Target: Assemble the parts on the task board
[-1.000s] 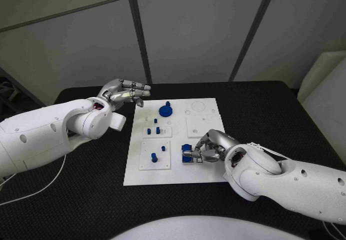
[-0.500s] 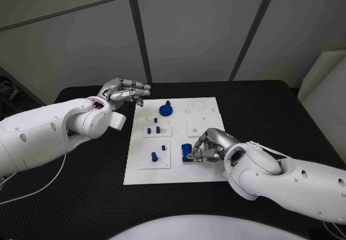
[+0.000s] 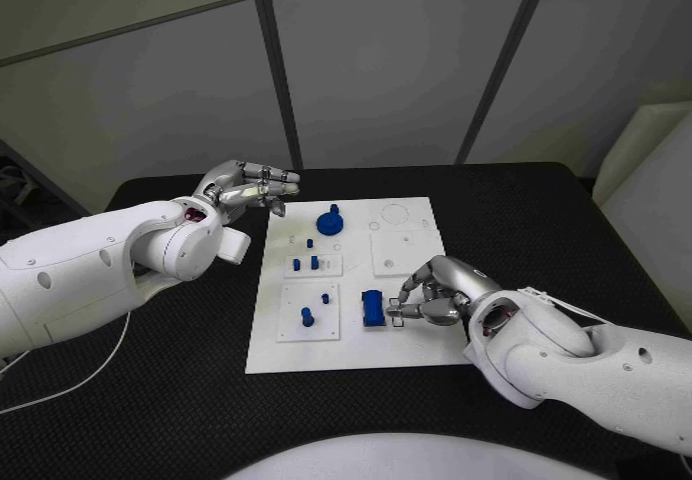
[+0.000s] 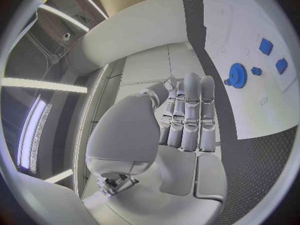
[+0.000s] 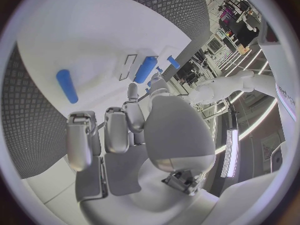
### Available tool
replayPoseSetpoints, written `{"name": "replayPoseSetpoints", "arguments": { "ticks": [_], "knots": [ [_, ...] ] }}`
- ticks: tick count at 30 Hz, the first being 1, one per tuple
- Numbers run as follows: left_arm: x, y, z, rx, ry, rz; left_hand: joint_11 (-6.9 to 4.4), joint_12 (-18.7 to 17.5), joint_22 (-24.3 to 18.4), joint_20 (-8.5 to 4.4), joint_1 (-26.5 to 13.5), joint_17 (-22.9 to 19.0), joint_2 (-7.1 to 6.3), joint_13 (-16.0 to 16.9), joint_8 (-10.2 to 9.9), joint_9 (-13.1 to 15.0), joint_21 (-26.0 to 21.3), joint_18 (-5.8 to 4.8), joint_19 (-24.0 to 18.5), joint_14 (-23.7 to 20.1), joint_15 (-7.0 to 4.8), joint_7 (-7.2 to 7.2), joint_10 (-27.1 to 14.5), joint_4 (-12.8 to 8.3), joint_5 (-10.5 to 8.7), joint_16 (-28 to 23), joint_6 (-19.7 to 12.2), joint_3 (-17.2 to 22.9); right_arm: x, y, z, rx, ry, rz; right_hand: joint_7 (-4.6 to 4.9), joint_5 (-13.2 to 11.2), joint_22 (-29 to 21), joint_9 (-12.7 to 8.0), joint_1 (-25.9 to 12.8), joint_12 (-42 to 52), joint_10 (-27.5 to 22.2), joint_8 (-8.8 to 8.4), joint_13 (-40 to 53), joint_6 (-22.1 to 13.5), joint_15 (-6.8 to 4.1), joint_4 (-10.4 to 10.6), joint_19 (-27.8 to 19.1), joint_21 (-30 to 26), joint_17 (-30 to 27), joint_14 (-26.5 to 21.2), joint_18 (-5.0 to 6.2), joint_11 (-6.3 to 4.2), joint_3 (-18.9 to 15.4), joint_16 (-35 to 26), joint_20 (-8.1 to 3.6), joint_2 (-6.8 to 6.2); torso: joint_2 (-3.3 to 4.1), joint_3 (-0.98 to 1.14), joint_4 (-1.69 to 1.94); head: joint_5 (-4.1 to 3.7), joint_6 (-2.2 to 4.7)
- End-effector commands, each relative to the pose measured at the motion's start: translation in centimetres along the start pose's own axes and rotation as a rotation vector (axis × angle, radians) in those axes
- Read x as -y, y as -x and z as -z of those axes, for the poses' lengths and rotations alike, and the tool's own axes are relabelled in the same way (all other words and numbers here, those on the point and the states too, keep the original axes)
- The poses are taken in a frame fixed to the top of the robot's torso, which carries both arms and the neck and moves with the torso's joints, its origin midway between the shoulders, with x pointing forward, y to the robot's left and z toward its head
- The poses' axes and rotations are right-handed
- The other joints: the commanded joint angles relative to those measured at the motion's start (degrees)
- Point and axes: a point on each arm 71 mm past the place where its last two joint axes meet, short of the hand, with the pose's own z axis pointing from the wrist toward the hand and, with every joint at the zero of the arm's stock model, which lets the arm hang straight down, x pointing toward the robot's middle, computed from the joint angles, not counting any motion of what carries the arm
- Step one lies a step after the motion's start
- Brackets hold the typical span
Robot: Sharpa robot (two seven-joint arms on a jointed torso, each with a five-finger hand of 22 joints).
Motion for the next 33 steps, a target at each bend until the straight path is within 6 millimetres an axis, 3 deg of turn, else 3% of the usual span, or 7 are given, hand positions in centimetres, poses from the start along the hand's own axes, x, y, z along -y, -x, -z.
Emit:
{"name": "replayPoseSetpoints", "arguments": {
  "ticks": [1, 10, 14, 17, 24, 33],
  "knots": [
    [0.1, 0.0, 0.0, -0.007, -0.004, 0.005, 0.10, -0.2, -0.1, 0.21, -0.1, -0.1, 0.51, 0.0, -0.3, 0.0, -0.4, -0.23, 0.2, 0.2, 0.14, 0.19, -0.3, -0.2, -0.29, -0.3, 0.3, -0.2, 0.4, 1.6, 0.7, 0.034, 0.056, -0.110, 0.64, 0.5, 15.1, -1.1, 0.3, -0.5, -0.2, -0.35, -0.2, -2.0, 0.81, 0.5, 6.1, 0.2, 0.0, 2.0, -0.42, 0.70, -0.2, -0.3, 0.41, 0.60, -0.03, 0.06, -0.24, -0.24, 0.25],
    [-0.1, -0.1, 0.1, -0.009, -0.004, 0.006, 0.09, -0.2, -0.1, 0.21, -0.2, -0.1, 0.61, 0.0, -0.3, 0.0, -0.5, -0.22, 0.2, 0.2, 0.13, 0.17, -0.3, -0.2, -0.30, -0.4, 0.3, -0.2, 5.3, 4.6, 1.9, 0.045, -0.051, 0.063, 0.85, 1.5, 15.1, -3.6, 1.7, -1.2, -0.2, -0.24, -0.6, -2.3, 1.08, 0.4, 6.1, 0.2, 0.7, 2.2, -0.42, 0.89, -0.5, 0.0, 0.83, 1.88, -0.03, 0.05, -0.17, -1.31, 0.72],
    [-0.2, -0.2, 0.0, -0.011, -0.003, 0.007, 0.09, -0.2, -0.1, 0.21, -0.2, -0.1, 0.61, 0.0, -0.3, 0.0, -0.5, -0.22, 0.2, 0.2, 0.13, 0.17, -0.3, -0.2, -0.30, -0.4, 0.3, -0.2, 6.4, 4.9, 1.8, 0.044, -0.094, 0.122, 0.78, 3.3, 15.1, -4.8, 2.3, -1.0, 0.0, -0.17, -0.4, -1.6, 1.04, 0.4, 6.1, 0.2, 1.0, 2.2, -0.42, 0.83, -0.8, 0.2, 0.85, 2.45, 0.06, 0.20, -0.28, -1.51, 0.83],
    [-0.3, -0.3, 0.1, -0.013, -0.002, 0.008, 0.09, -0.2, -0.1, 0.21, -0.2, -0.1, 0.61, 0.0, -0.3, 0.0, -0.5, -0.22, 0.2, 0.2, 0.13, 0.17, -0.3, -0.2, -0.30, -0.4, 0.3, -0.2, 6.6, 4.9, 1.5, 0.043, -0.113, 0.151, 0.61, 4.3, 15.1, -5.5, 2.6, -0.7, 0.2, -0.05, -0.1, -0.8, 0.96, 0.5, 6.1, 0.2, 1.0, 2.2, -0.42, 0.70, -1.1, 0.1, 0.82, 2.70, 0.01, 0.26, -0.28, -1.74, 0.75],
    [-0.5, -0.3, 0.1, -0.017, 0.001, 0.010, 0.09, -0.2, -0.1, 0.22, -0.2, -0.1, 0.64, 0.0, -0.3, 0.0, -0.5, -0.22, 0.2, 0.2, 0.13, 0.17, -0.3, -0.2, -0.31, -0.4, 0.3, -0.2, 6.5, 4.3, 0.8, 0.015, -0.141, 0.201, 0.36, 4.7, 15.1, -5.9, 2.6, -0.4, 0.4, 0.14, 0.2, 0.3, 0.83, 0.6, 6.1, 0.2, 1.2, 2.3, -0.42, 0.52, -1.6, 0.2, 0.73, 2.65, 0.04, -0.01, 0.07, -2.05, 0.60],
    [-0.5, -0.2, 0.2, -0.015, 0.003, 0.010, 0.09, -0.2, -0.1, 0.22, -0.2, -0.1, 0.64, 0.0, -0.3, 0.0, -0.5, -0.22, 0.2, 0.2, 0.13, 0.17, -0.3, -0.2, -0.31, -0.4, 0.3, -0.2, 6.1, 3.4, 0.2, -0.029, -0.154, 0.237, 0.17, 5.2, 15.1, -6.1, 2.9, -0.2, 0.5, 0.22, 0.3, 1.0, 0.71, 0.5, 6.1, 0.2, 1.1, 2.3, -0.42, 0.36, -1.9, 0.2, 0.64, 2.68, 0.03, -0.01, -0.08, -1.77, 0.35]
  ]
}}
